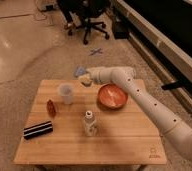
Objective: Place the white sponge in the ceramic cup
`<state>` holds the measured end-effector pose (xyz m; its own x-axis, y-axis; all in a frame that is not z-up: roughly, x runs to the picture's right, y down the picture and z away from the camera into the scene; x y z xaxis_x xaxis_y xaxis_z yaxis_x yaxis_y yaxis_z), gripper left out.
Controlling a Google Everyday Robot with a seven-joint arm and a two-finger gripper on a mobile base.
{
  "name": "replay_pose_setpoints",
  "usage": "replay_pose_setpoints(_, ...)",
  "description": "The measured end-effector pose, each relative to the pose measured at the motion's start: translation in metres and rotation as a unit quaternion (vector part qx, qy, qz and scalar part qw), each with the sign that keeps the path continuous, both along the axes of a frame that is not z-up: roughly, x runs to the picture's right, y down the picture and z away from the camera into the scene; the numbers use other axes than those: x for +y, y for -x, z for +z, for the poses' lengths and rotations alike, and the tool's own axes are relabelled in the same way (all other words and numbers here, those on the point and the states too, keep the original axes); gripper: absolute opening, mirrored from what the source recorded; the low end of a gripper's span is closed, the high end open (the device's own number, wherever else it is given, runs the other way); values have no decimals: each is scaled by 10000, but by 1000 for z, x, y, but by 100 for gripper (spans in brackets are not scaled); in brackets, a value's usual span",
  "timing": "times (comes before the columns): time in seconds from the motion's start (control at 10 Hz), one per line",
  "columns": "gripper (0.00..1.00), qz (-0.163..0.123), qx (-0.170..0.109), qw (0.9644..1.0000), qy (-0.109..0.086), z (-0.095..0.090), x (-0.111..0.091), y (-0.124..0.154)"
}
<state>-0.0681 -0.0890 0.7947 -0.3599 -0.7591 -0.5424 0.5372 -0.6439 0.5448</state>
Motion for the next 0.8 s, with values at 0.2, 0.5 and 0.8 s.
replay_pose_setpoints(0.2,0,-83,-225,9996,-133,-1,-4,23)
replay_pose_setpoints(0.5,0,-197,-578,9981,-119,3,2,60)
replay_pose_setpoints(0.8,0,-304,-849,9959,-26,7,10,86)
